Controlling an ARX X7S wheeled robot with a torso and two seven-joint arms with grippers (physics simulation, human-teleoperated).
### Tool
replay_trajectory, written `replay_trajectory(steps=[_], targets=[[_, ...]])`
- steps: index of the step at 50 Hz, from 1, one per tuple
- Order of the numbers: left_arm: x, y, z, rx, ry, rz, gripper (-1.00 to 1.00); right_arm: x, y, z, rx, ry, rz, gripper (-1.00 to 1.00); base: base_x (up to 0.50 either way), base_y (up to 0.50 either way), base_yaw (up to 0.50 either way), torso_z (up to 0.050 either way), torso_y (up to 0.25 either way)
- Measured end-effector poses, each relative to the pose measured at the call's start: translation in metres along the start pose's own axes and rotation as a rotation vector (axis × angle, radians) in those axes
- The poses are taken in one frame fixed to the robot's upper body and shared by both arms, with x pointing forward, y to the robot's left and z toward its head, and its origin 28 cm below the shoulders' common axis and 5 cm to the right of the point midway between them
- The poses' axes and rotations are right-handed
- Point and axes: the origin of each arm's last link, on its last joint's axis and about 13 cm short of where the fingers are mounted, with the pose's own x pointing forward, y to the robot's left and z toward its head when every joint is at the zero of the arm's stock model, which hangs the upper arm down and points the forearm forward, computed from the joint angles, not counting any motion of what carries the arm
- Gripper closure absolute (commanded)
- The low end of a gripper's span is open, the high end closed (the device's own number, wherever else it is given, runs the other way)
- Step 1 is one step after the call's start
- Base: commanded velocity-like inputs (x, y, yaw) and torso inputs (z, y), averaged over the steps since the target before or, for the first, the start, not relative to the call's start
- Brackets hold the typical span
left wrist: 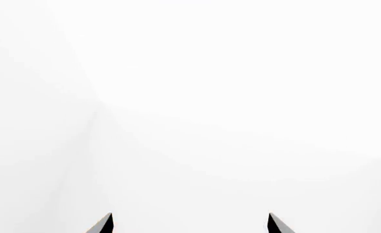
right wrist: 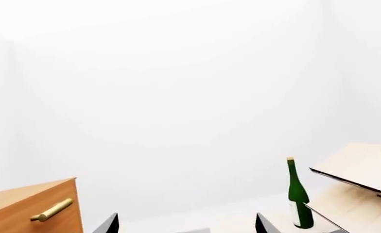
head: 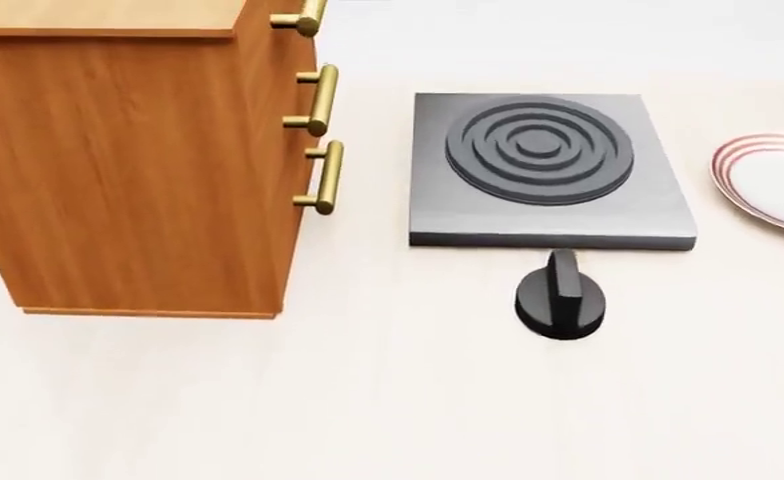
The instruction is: Put the bowl on the stove.
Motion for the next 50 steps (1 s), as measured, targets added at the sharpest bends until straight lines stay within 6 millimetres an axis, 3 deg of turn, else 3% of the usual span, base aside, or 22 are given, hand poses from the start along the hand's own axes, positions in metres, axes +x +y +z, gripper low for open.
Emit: replay_trajectory(steps=[50], targets=[[-0.0008,0.0007,-0.0017,0.008,0.007,0.003,-1.00,0.0000,0.0001,-0.0058,0.010,0.020,0.001,-1.00,0.50,-0.03,0.00,0.000,0.001]])
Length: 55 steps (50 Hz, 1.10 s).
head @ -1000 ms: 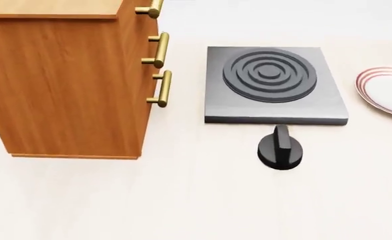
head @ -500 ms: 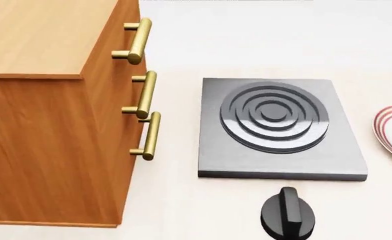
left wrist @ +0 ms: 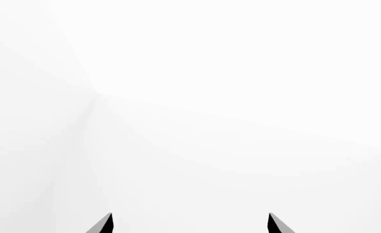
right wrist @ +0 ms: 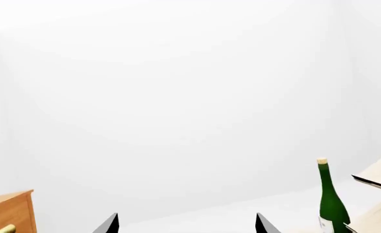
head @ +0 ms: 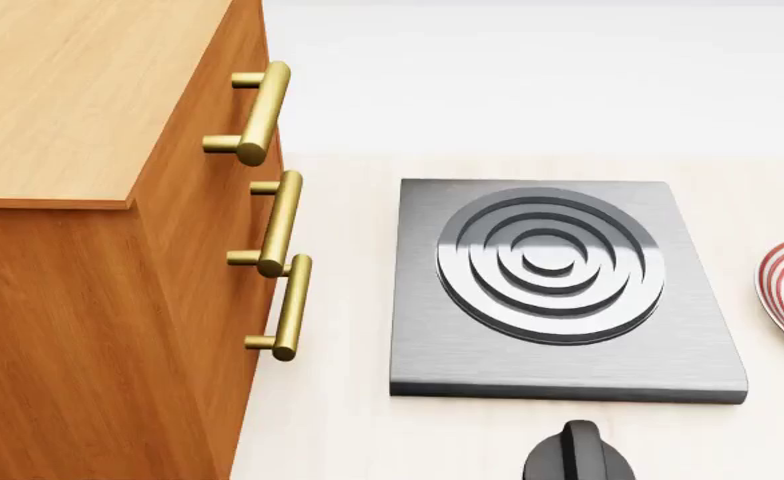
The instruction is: Put the bowl on the stove.
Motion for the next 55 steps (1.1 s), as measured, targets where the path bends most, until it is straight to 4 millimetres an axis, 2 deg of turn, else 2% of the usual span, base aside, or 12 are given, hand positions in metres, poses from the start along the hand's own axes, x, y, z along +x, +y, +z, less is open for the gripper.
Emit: replay_trajectory(steps=[11,22,39,55], targets=[[0.000,0.000,-0.001,0.000,0.006,-0.001,-1.00,0.004,0.000,0.005,-0.040,0.041,0.012,-1.00,0.09,-0.01,0.00,0.000,0.000],[0.000,0.001,0.000,-0.001,0.007,-0.001,-1.00,0.015,-0.020,0.030,-0.135,0.268,0.040,-1.00,0.00,0.00,0.00,0.000,0.000],[-0.001,0.001,-0.002,-0.007,0.013,0.000,-1.00,0.000,-0.057,0.055,-0.245,0.635,-0.101,-1.00,0.00,0.00,0.00,0.000,0.000],[-0.001,0.002,-0.003,-0.009,0.017,0.005,-1.00,-0.015,-0.075,0.054,-0.295,0.777,-0.238,-1.00,0.00,0.00,0.00,0.000,0.000]])
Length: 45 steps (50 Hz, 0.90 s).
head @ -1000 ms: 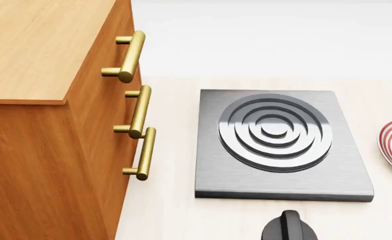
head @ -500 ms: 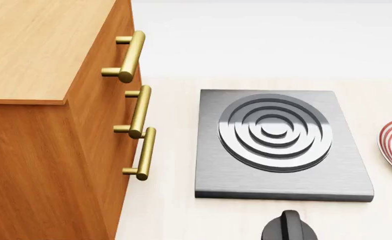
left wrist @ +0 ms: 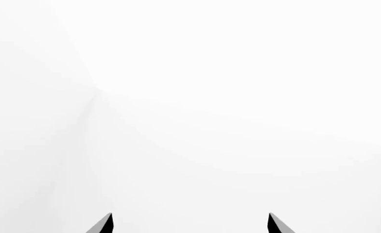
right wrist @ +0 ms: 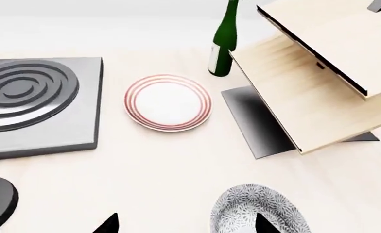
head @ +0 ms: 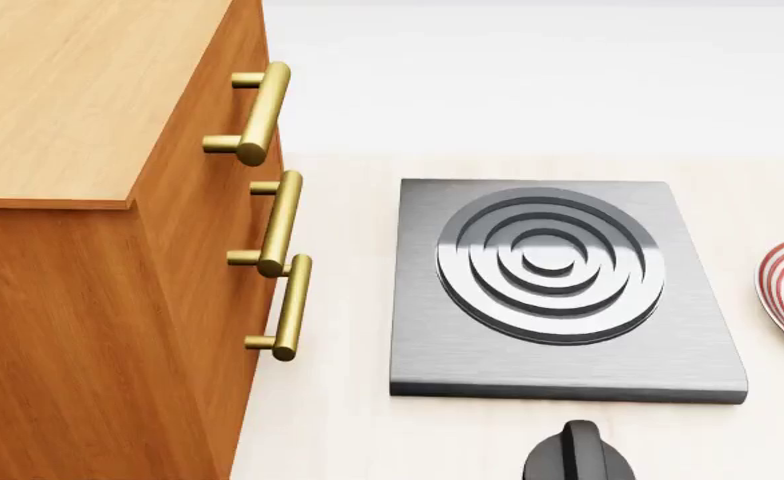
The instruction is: Put the bowl on the stove.
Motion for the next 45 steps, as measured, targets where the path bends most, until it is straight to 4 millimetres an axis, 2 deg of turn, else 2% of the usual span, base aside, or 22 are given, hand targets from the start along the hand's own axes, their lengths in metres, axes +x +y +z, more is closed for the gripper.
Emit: replay_trajectory(steps=[13,35,45], targets=[[0.000,0.000,0.000,0.002,0.001,0.002,-1.00,0.004,-0.001,-0.010,-0.028,0.031,-0.031,-1.00,0.00,0.00,0.00,0.000,0.000],[0.000,0.000,-0.001,0.004,0.003,0.001,-1.00,0.010,0.005,-0.001,-0.071,-0.050,-0.030,-1.00,0.00,0.00,0.00,0.000,0.000],[-0.001,0.000,-0.001,0.005,0.003,0.001,-1.00,0.011,0.000,-0.001,-0.068,-0.039,-0.036,-1.00,0.00,0.00,0.00,0.000,0.000]])
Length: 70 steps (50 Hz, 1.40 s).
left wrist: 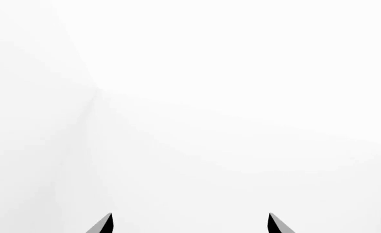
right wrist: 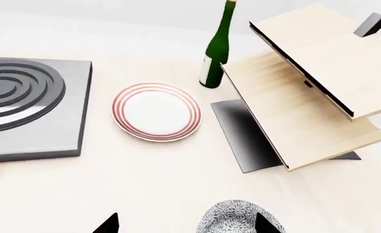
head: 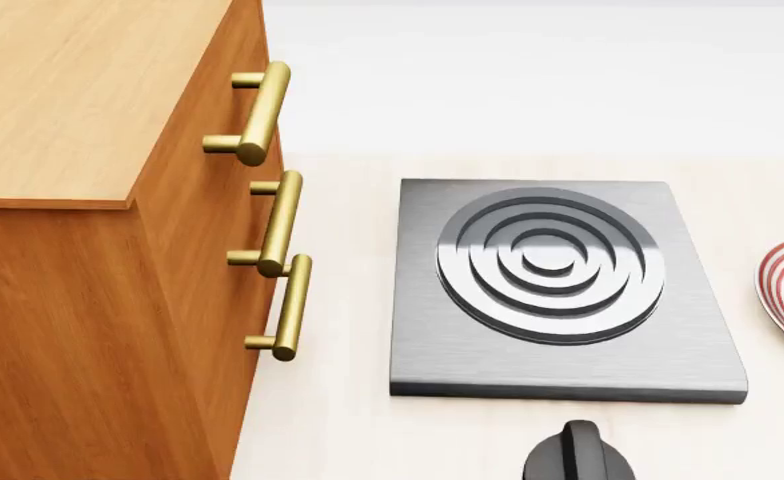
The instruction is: Put the bowl on the stove.
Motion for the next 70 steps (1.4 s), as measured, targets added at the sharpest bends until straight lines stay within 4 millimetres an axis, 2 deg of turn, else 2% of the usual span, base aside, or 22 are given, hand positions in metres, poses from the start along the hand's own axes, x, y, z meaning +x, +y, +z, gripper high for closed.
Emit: replay_trajectory(steps=[15,28,70], targets=[[0.000,0.001,0.000,0.001,0.000,0.003,-1.00,0.021,-0.010,-0.006,0.008,0.042,-0.043,-1.00,0.00,0.00,0.00,0.000,0.000],[-0.001,0.001,-0.001,0.002,0.001,0.004,-1.00,0.043,-0.008,-0.015,0.011,0.080,-0.058,-1.00,0.00,0.00,0.00,0.000,0.000],[-0.001,0.001,-0.002,0.003,0.003,0.002,-1.00,0.078,-0.001,-0.065,0.036,0.228,-0.086,-1.00,0.00,0.00,0.00,0.000,0.000]])
